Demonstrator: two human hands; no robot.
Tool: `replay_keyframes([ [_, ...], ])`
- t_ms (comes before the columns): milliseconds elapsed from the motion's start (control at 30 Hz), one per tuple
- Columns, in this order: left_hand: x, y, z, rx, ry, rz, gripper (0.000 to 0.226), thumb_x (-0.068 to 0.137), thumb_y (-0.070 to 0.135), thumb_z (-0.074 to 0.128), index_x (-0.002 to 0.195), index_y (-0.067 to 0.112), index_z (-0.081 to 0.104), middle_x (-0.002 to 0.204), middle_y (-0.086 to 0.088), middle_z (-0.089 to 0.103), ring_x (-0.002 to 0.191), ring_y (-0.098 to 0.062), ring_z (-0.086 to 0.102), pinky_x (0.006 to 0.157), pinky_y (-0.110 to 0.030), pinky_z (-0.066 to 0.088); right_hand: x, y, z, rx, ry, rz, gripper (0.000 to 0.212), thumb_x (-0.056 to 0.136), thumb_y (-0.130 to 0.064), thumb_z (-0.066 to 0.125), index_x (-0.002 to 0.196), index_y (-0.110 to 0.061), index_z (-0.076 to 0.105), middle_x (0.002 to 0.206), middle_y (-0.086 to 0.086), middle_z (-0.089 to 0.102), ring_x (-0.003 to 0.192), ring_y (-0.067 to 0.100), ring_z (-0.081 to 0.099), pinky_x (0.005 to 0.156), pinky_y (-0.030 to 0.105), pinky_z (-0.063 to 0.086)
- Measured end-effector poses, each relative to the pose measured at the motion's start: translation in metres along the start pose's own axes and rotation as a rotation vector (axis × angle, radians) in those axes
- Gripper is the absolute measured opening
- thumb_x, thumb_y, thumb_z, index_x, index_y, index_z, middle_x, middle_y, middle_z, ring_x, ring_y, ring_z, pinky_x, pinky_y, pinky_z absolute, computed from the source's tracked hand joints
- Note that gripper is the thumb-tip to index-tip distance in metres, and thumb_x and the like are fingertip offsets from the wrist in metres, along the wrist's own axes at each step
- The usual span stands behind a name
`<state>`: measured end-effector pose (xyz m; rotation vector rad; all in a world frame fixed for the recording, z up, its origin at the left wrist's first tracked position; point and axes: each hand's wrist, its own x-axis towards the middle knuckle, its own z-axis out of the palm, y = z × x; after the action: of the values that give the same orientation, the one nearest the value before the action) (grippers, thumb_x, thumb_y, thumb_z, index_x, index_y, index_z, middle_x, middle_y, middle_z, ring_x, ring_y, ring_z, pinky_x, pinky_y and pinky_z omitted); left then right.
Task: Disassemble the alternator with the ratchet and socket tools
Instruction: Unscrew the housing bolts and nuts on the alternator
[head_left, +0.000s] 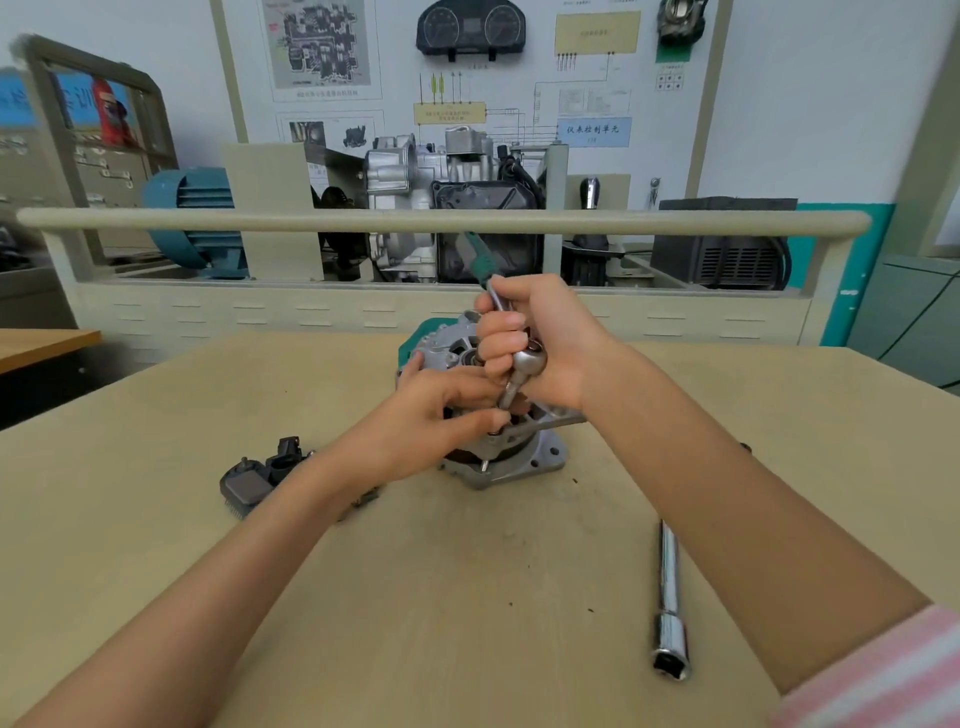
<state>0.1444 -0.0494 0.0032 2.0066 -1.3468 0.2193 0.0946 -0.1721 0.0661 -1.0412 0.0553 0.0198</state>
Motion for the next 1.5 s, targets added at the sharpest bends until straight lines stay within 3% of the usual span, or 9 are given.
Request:
replay_keyframes([
  [300,0.002,0.005,0.02,0.104,0.367,0.041,0.042,0.067,-0.003,0.069,0.059,0.03,0.044,0.054,0.034,0.053,0.053,0.015,0.048,0.112,-0.029,0.018,0.002,0.035,0.021,0.272,0.531,-0.514,0.036,0.103,-0.033,0.025,0.076,-0.016,0.04,0.059,-0.001,0.04,0.042,0.011,0.036,0.039,0.018,0.033],
  [400,0.003,0.008,0.023,0.048,0.378,0.01,0.047,0.071,-0.005,0.065,0.065,0.034,0.038,0.059,0.033,0.053,0.057,0.014,0.048,0.072,-0.01,0.041,0.003,0.027,0.021,0.293,0.494,-0.396,0.037,0.102,-0.035,0.029,0.072,-0.017,0.04,0.046,-0.004,0.037,0.038,0.012,0.033,0.041,0.019,0.027],
  [567,0.0,0.0,-0.003,-0.029,-0.011,-0.009,0.026,0.086,0.013,0.064,0.08,0.038,0.06,0.081,0.036,0.061,0.084,0.013,0.056,0.114,-0.055,0.007,0.007,0.008,0.002,0.149,0.233,-0.151,0.034,0.098,-0.022,0.029,0.065,-0.018,0.034,0.033,-0.009,0.029,0.025,0.006,0.027,0.035,0.01,0.025],
  [733,0.005,0.002,-0.005,-0.069,-0.006,-0.035,0.019,0.082,0.014,0.067,0.093,-0.001,0.072,0.091,-0.017,0.07,0.086,-0.033,0.062,0.098,-0.034,0.042,0.004,-0.002,0.001,-0.023,-0.007,0.045,0.034,0.1,-0.029,0.034,0.069,-0.015,0.04,0.038,-0.01,0.029,0.026,0.005,0.028,0.032,0.012,0.026],
  [833,0.002,-0.001,0.004,-0.006,0.205,-0.049,0.009,0.072,0.011,0.076,0.068,0.005,0.07,0.066,-0.001,0.07,0.067,-0.002,0.059,0.098,-0.002,0.016,0.001,0.017,0.014,0.054,0.212,-0.2,0.033,0.101,-0.029,0.034,0.071,-0.017,0.04,0.041,-0.008,0.033,0.029,0.006,0.03,0.034,0.014,0.026],
  [933,0.001,0.005,0.025,0.049,0.452,-0.101,0.005,0.069,0.001,0.067,0.07,0.005,0.064,0.052,0.012,0.052,0.06,0.005,0.049,0.099,-0.026,0.027,-0.001,0.036,0.024,0.28,0.531,-0.56,0.035,0.103,-0.031,0.025,0.074,-0.016,0.037,0.058,-0.001,0.04,0.041,0.01,0.037,0.04,0.019,0.033],
  [1233,-0.001,-0.005,0.001,-0.064,-0.004,-0.023,0.02,0.086,0.013,0.063,0.079,-0.005,0.062,0.08,-0.009,0.062,0.08,-0.015,0.057,0.109,-0.053,0.025,0.005,0.022,0.019,0.192,0.409,-0.333,0.031,0.1,-0.027,0.031,0.072,-0.017,0.04,0.033,-0.01,0.032,0.026,0.007,0.029,0.037,0.014,0.027],
  [1400,0.004,0.002,0.007,-0.007,0.25,-0.041,0.03,0.073,0.0,0.07,0.063,0.028,0.064,0.062,0.021,0.067,0.061,0.011,0.056,0.112,-0.017,0.004,-0.004,0.028,0.025,0.298,0.588,-0.49,0.035,0.103,-0.028,0.026,0.074,-0.015,0.039,0.054,-0.003,0.041,0.04,0.008,0.037,0.039,0.018,0.032],
  [1500,0.002,0.005,0.023,0.076,0.423,-0.068,0.018,0.07,-0.01,0.06,0.068,0.008,0.063,0.058,0.01,0.061,0.054,-0.003,0.046,0.08,-0.015,0.041,-0.009,0.04,0.035,0.324,0.618,-0.549,0.033,0.104,-0.03,0.022,0.075,-0.019,0.035,0.067,0.0,0.044,0.052,0.009,0.045,0.05,0.02,0.042],
])
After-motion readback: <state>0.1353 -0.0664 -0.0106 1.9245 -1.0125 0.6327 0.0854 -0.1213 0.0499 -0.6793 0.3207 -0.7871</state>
